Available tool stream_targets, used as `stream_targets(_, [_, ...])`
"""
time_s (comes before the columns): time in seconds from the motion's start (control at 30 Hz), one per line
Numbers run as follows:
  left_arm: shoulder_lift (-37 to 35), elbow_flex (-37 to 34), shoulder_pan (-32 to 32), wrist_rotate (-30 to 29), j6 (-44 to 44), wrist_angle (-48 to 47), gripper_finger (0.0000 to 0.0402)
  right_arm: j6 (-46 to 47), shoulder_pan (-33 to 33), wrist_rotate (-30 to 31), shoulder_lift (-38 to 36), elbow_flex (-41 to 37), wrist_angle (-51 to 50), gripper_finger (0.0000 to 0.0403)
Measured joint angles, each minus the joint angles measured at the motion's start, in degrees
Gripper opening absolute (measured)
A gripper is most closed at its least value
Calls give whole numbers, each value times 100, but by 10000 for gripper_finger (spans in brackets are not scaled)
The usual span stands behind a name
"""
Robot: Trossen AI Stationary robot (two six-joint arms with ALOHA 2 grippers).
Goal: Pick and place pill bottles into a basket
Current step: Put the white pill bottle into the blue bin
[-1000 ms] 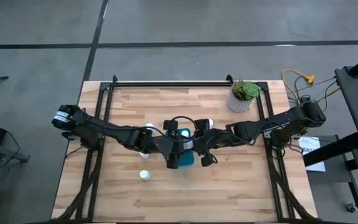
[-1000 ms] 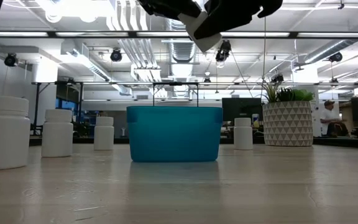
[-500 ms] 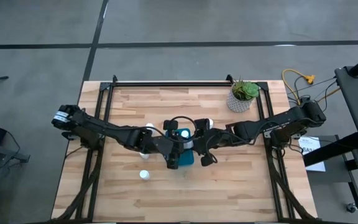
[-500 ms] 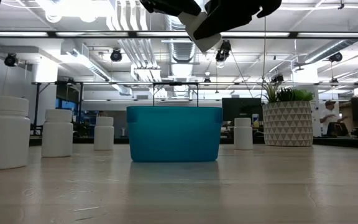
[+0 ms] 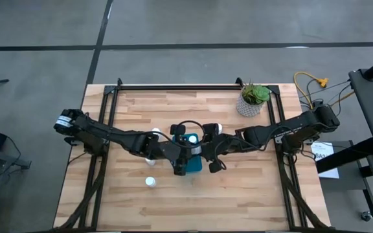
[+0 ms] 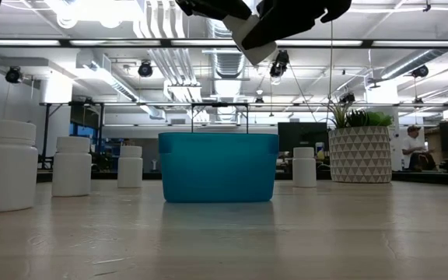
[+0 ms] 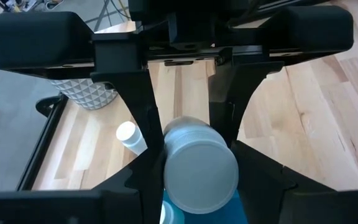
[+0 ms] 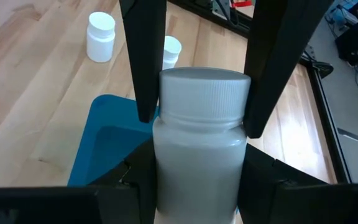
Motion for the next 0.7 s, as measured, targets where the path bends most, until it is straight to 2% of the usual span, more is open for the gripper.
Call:
stream_targets(0.33, [-22,7,0,19,-5,-95,145,79,-2,20,-1,-2,-26,205])
stream_targets(0.7, [-28,33,0,-51,-168,-509,145,208,-2,26,-235,39,-569,215])
